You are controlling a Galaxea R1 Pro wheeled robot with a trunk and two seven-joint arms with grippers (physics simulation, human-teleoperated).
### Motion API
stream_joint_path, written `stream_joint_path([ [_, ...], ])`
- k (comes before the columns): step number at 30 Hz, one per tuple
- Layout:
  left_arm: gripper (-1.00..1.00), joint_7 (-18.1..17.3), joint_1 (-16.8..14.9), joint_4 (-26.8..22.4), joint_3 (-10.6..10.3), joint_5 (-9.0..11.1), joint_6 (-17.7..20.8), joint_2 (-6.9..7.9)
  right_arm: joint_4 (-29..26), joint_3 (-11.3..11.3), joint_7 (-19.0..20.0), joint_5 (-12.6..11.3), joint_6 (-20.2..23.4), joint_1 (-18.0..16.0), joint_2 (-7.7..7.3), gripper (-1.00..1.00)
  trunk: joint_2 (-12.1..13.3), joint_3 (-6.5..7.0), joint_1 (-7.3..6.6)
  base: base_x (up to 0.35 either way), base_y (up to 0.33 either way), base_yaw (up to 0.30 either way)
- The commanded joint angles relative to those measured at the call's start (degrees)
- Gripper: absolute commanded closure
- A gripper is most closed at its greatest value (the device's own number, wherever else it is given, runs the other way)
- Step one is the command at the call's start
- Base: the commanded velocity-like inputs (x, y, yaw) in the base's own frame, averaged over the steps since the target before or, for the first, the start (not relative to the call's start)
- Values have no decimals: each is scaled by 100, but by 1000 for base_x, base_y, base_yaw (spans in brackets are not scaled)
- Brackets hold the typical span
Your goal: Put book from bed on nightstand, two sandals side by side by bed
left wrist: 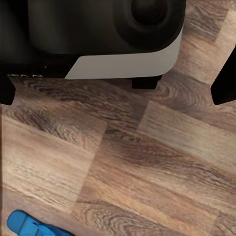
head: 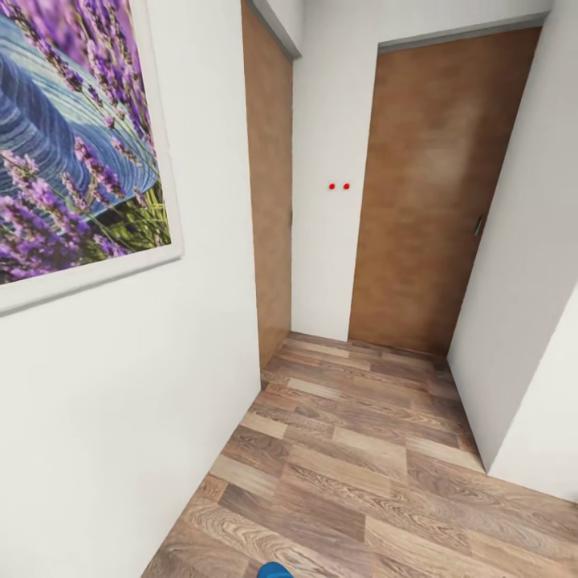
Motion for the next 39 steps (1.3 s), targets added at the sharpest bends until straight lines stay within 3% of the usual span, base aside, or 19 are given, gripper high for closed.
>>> stream_joint_path([
  [1,-100,0,4,-10,3,17,-6,-1,-1,12,-12,-6,-12,-1,0,-100,-2,2,0,0,0,-231],
  [10,-100,0,4,-11,3,17,-6,-1,-1,12,-12,-6,-12,-1,-1,-100,-2,37,0,0,0,-158],
  [29,-100,0,4,-10,2,13,-6,-1,-1,12,-12,-6,-12,-1,-1,-100,-2,39,0,0,0,-4],
  [39,-100,0,4,-11,2,13,-6,-1,-1,12,-12,-6,-12,-1,-1,-100,-2,-30,0,0,0,0],
])
